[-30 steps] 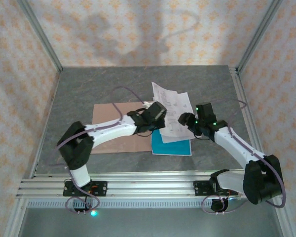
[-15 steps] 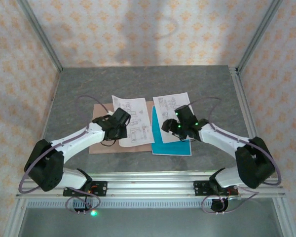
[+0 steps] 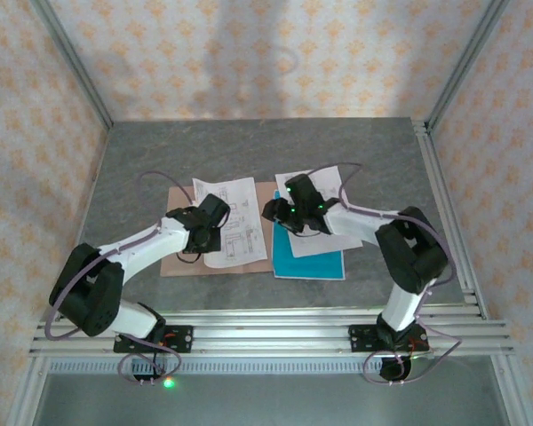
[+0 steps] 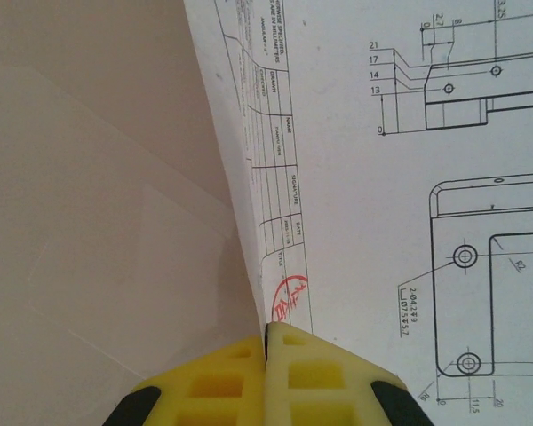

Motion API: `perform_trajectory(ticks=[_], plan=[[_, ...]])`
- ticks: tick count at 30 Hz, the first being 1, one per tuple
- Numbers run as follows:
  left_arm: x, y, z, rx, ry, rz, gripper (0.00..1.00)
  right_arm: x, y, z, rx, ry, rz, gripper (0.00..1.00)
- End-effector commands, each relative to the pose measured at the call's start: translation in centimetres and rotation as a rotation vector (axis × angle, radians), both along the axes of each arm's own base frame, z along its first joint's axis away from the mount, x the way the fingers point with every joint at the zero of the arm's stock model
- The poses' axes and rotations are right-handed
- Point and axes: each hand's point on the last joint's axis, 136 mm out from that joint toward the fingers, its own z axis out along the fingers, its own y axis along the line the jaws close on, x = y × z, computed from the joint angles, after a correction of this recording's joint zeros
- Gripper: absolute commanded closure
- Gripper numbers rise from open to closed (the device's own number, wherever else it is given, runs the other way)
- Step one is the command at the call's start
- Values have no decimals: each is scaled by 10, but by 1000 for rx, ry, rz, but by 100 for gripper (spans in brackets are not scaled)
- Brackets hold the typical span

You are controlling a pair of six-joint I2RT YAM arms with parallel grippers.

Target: Put the files into the folder

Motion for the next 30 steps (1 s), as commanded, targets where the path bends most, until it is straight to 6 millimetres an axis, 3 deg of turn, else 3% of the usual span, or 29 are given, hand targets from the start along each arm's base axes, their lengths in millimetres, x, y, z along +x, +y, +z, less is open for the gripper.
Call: perform_trajectory(ticks=[1,9,19,24,30], plan=[[5,9,6,64,0,-14,100,11,19,-1,4,-13,25,46],[9,9,5,73,3,-22,100,30,37,-17,-35,7,41,48],[11,5,3,66,6,-28,100,24,47,-31,-62,26,87,50],[12,4,1,63,10,-30,100,19,55,-26,-32,25,113,54],[11,5,0,65,11,-31,100,14,51,-12,4,2,92,55]])
